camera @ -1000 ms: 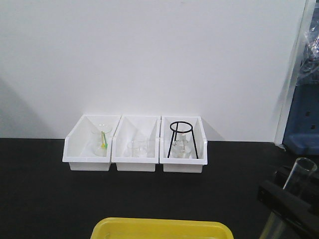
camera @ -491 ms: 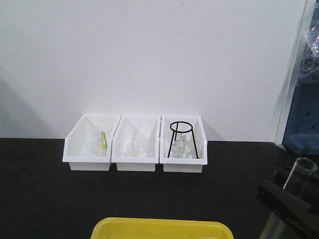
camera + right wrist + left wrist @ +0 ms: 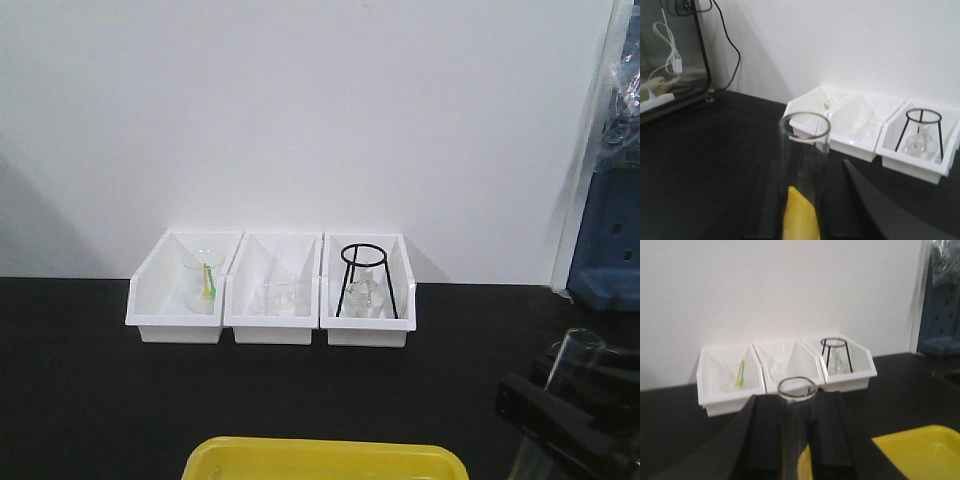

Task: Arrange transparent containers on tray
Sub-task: 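Bring both grippers with tubes forward over the yellow tray, then lower both tubes into the yellow tray and open both grippers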

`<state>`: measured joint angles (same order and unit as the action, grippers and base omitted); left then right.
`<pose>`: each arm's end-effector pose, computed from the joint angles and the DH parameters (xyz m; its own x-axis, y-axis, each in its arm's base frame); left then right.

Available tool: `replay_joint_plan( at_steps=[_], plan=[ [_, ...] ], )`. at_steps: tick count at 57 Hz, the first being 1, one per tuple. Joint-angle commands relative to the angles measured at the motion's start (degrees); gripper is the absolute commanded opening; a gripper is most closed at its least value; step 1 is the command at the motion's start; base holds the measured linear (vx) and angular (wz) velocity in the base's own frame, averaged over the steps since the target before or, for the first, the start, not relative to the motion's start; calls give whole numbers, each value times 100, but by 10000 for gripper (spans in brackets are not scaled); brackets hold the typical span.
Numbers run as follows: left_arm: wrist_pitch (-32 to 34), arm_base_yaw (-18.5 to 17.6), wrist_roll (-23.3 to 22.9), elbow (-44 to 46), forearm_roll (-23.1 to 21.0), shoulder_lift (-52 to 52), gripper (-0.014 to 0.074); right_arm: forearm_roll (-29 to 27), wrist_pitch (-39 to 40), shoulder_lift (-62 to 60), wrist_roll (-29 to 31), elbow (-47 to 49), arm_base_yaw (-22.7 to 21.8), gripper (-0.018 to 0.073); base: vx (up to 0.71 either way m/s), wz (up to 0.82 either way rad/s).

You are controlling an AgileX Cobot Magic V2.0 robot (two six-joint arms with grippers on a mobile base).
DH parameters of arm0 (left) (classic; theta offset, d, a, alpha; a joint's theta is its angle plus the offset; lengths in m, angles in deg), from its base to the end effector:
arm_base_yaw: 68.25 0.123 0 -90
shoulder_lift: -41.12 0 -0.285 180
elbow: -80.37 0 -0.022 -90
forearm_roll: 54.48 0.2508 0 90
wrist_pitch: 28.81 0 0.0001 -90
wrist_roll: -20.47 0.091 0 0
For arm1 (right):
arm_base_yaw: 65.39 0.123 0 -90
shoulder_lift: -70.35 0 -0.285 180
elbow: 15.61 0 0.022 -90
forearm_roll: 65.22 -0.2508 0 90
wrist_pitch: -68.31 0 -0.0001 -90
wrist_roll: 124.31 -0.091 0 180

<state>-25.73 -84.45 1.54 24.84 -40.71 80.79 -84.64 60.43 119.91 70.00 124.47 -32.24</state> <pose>0.1181 -0.0355 0.3005 -0.0631 -0.0757 -0.9951 0.2867 0.9537 -0.0907 0.1283 0.0888 0.3531 -0.1508 0.0043 -0.9886 -0.5733 0.8143 0.0910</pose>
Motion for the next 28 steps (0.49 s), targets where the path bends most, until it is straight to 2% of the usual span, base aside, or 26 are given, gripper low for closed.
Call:
replay_joint_plan(
  at_steps=[1, 10, 20, 28],
  plan=[
    [557, -37, -294, 202, -36, 497, 184, -80, 493, 405, -76, 177, -219, 138, 0, 0],
    [706, -174, -507, 505, -25, 1421, 192, -506, 475, 1363, -339, 323, -584, 141, 0, 0],
    [533, -842, -507, 1440, -32, 2749, 195, -402, 465, 2355, -188, 653, -584, 146, 0, 0],
    [-156, -1344, -512, 2297, -36, 4070, 202, -428, 377, 3155, -193, 943, -584, 149, 0, 0]
  ],
)
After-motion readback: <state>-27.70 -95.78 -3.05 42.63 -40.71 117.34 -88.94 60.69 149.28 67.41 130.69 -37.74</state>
